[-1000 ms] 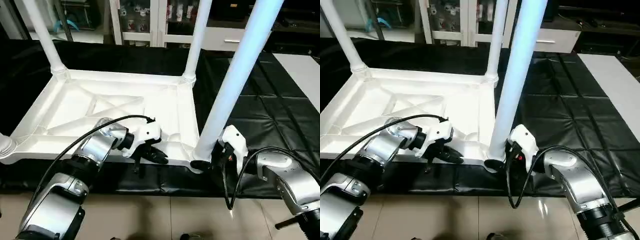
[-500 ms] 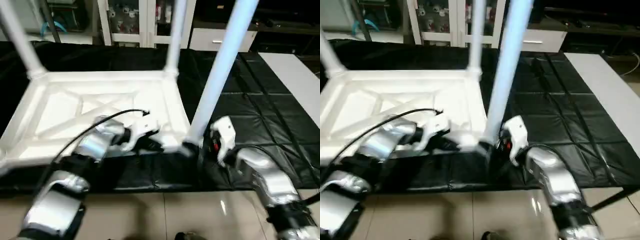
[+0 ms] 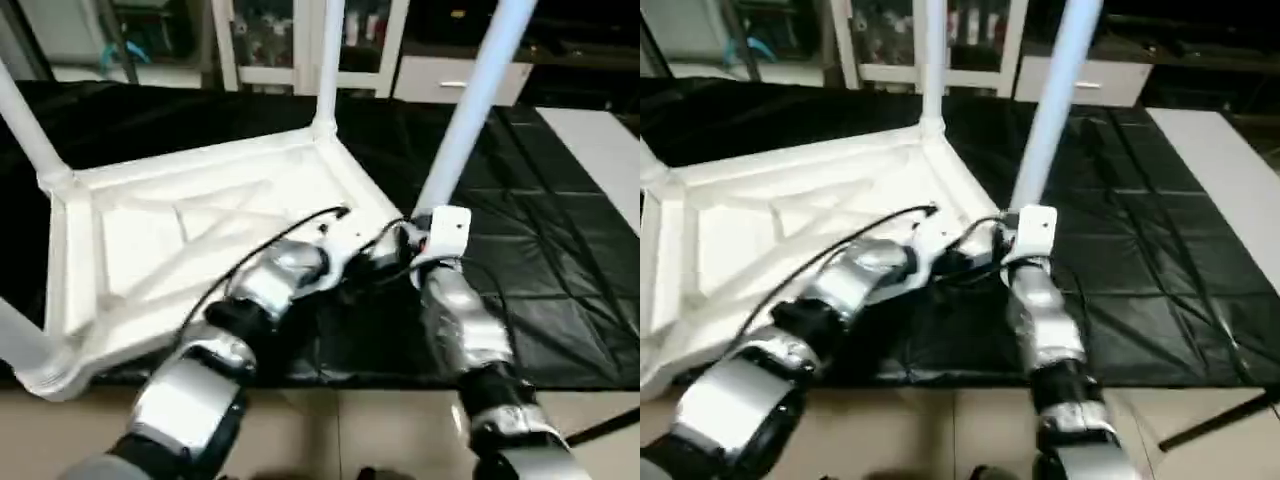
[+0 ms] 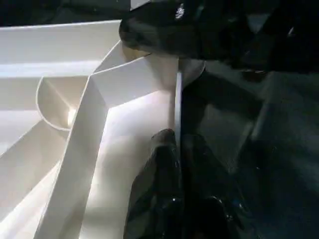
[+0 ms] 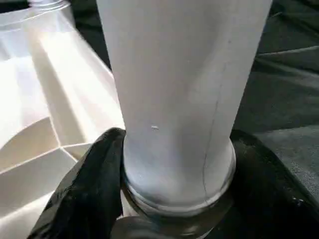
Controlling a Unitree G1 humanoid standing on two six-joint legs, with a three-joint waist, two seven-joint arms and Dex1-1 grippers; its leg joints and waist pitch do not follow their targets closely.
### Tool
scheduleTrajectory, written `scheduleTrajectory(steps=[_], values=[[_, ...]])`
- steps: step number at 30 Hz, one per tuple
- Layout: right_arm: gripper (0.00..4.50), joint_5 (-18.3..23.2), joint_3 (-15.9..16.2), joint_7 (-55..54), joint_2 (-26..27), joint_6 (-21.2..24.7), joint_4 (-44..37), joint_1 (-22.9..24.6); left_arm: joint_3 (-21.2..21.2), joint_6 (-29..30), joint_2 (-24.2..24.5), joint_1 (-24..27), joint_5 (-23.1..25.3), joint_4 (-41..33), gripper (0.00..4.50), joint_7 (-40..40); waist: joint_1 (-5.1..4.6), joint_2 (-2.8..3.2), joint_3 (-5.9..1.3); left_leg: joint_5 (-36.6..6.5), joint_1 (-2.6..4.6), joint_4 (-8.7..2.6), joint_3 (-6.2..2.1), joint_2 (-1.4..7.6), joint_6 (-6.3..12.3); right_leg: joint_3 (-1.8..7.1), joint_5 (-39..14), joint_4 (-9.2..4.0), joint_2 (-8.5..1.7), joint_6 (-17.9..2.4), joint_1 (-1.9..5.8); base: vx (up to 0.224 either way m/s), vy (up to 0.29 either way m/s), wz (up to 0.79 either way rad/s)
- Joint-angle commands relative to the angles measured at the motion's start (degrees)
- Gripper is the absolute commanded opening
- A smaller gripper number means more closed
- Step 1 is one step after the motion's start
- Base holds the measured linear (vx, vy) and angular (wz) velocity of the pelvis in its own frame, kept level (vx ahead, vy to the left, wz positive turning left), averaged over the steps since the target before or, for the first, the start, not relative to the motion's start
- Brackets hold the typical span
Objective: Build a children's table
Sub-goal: Rotate leg to tighten
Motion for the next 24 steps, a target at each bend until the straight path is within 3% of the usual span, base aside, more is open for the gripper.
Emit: scheduleTrajectory(steps=[1, 5, 6, 7, 9, 11, 13, 17, 19, 21, 22, 24], values=[[2.68, -0.8, -1.0, -2.3, 1.1, -1.3, 2.5, -0.1, 3.3, -0.4, -0.5, 1.7, -0.9, 3.5, 0.00, 7.6, -0.16, -0.61, -3.59, -11.4, 0.23, -3.95, 0.06, 0.14, 3.62, 1.12, -13.1, -3.35, -1.25, -11.6, 2.99, 0.000, 0.000, 0.00], [2.68, 0.1, 0.1, 5.2, 1.6, -5.6, 1.7, -0.9, 2.2, -1.6, 0.4, 1.8, -0.7, 3.5, 0.00, 4.2, -0.21, -0.65, -3.46, -13.7, 0.20, -4.09, -0.07, 0.24, 3.54, 1.05, -16.8, -3.75, -1.35, -10.4, 2.93, 0.000, 0.000, 0.00], [3.24, 0.1, 0.4, 6.2, 1.4, -5.9, 1.2, -0.7, 2.0, -2.1, 0.7, 1.9, -0.6, 3.5, 0.00, 3.3, -0.21, -0.66, -3.49, -13.6, 0.12, -4.11, -0.12, 0.25, 3.76, 1.05, -16.7, -3.71, -1.35, -10.2, 3.02, 0.000, 0.000, 0.00], [3.38, -0.1, 0.9, 7.5, 0.9, -6.1, 0.0, -0.3, 1.5, -2.6, 1.2, 2.2, -0.6, 3.3, 0.00, 1.5, -0.17, -0.63, -3.50, -13.2, 0.12, -4.06, -0.09, 0.28, 4.09, 1.07, -15.9, -3.69, -1.35, -10.5, 2.98, 0.000, 0.000, 0.00], [3.55, -0.5, 1.9, 9.1, -0.3, -6.3, -2.1, 0.7, 0.6, -3.3, 2.2, 2.9, -0.5, 2.6, 0.00, -1.8, -0.30, -0.80, -3.38, -12.4, -0.52, -4.23, -0.30, 0.22, 4.44, 0.95, -16.1, -3.59, -1.43, -9.9, 3.46, 0.000, 0.000, 0.00], [3.68, -0.1, 2.6, 11.4, -1.3, -5.7, -4.4, 1.6, -0.3, -3.6, 3.2, 3.8, -0.8, 1.3, 0.00, -6.0, -0.49, -0.76, -3.38, -12.3, -0.18, -4.15, -0.24, 0.37, 4.43, 1.01, -17.0, -3.74, -1.52, -10.3, 3.23, 0.000, 0.000, 0.00], [3.77, 1.0, 4.7, 17.9, -4.6, -3.6, -9.8, 3.8, -1.9, -4.1, 5.9, 5.7, -1.3, -1.6, 0.00, -14.2, -0.35, -0.63, -3.18, -12.1, -0.20, -4.22, -0.22, 0.45, 4.98, 1.08, -16.4, -3.70, -1.47, -10.7, 3.30, 0.000, 0.000, 0.00], [4.10, 2.1, 6.0, 25.3, -8.7, -1.4, -14.0, 5.9, -3.5, -5.1, 8.7, 7.3, -2.1, -4.4, 0.00, -21.8, 0.19, -0.63, -3.05, -12.5, 0.19, -4.32, -0.02, 0.62, 5.13, 1.26, -18.0, -3.94, -1.45, -11.1, 3.10, 0.000, 0.000, 0.00], [4.29, 4.2, 6.0, 34.2, -14.2, 1.4, -18.1, 7.9, -5.8, -7.1, 12.1, 9.7, -4.3, -8.9, 0.00, -33.2, 0.39, -0.61, -2.99, -12.9, 0.31, -4.46, -0.04, 0.82, 5.20, 1.32, -17.9, -3.87, -1.45, -11.6, 3.10, 0.000, 0.000, 0.00], [4.29, 5.8, 6.5, 39.9, -17.6, 3.7, -20.4, 9.1, -6.9, -6.8, 13.7, 10.6, -4.8, -10.9, 0.00, -37.4, 0.43, -0.38, -2.98, -13.4, 0.17, -4.58, -0.13, 1.00, 4.99, 1.33, -17.0, -3.61, -1.35, -11.9, 3.21, 0.000, 0.000, 0.00], [4.29, 6.8, 6.8, 42.5, -19.2, 4.9, -21.4, 9.6, -7.3, -6.2, 14.3, 10.7, -4.6, -11.5, 0.00, -38.4, 0.50, -0.09, -2.92, -13.6, 0.33, -4.57, -0.14, 1.14, 4.82, 1.39, -16.3, -3.54, -1.42, -12.4, 3.00, 0.000, 0.000, 0.00], [4.29, 10.0, 8.8, 51.5, -24.7, 8.4, -26.1, 12.2, -7.8, -4.9, 15.6, 11.0, -4.6, -13.0, 0.00, -40.9, 0.83, -0.16, -3.00, -13.4, 0.72, -4.44, -0.09, 1.25, 4.73, 1.43, -14.4, -3.35, -1.35, -13.4, 3.14, 0.000, 0.000, 0.00]])
